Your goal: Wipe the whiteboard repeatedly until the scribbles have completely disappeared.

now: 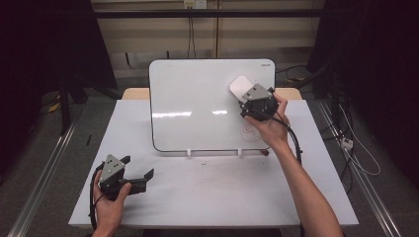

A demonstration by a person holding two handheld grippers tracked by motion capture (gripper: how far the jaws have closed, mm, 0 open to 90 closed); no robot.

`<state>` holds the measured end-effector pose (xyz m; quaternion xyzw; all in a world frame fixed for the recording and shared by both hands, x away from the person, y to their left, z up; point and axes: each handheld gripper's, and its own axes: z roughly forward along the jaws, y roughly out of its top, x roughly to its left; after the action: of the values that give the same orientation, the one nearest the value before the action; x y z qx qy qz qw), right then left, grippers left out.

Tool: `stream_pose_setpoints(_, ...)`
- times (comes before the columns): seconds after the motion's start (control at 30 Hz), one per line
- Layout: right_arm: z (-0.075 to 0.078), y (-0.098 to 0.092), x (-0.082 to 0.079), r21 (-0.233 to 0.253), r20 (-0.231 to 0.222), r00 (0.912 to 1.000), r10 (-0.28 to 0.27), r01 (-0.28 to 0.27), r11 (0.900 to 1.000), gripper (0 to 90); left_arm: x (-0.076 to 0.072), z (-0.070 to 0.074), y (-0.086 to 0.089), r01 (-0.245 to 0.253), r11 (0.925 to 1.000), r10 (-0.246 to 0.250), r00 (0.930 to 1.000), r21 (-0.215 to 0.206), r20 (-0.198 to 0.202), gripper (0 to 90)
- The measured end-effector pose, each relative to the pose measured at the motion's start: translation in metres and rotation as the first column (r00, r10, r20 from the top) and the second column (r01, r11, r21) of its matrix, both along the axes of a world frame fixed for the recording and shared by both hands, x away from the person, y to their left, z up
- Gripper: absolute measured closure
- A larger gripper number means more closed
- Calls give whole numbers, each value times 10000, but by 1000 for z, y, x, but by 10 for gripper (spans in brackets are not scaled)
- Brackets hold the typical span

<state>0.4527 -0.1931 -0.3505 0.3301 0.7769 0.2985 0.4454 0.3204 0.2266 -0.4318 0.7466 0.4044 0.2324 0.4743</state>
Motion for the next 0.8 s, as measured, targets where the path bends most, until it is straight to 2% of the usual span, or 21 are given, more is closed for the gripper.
stream_pose_setpoints(0.07, -5, 9, -5, -272, -55, 9996, 287, -289, 9992, 316, 0, 0, 0, -9, 10000, 9, 10000, -23, 9, 53)
stream_pose_setpoints(0.17, -12, 19, -10, -428, -30, 9988, 479, -480, 9979, 316, -1, 0, 1, -24, 10000, 24, 10000, 22, 17, 53)
stream_pose_setpoints(0.33, -18, 25, -15, -380, 41, 9982, 596, -594, 9975, 316, 0, 0, 1, -5, 10000, 5, 10000, 4, -11, 53)
stream_pose_setpoints(0.5, -15, 21, -11, -254, -103, 9978, 657, -660, 9975, 316, -1, 0, 1, -10, 10000, 10, 10000, 10, 11, 53)
stream_pose_setpoints(0.8, 9, -5, 10, 390, 28, 10000, 6, -7, 9992, 316, -1, 0, 3, -59, 9999, 60, 10000, -131, 46, 53)
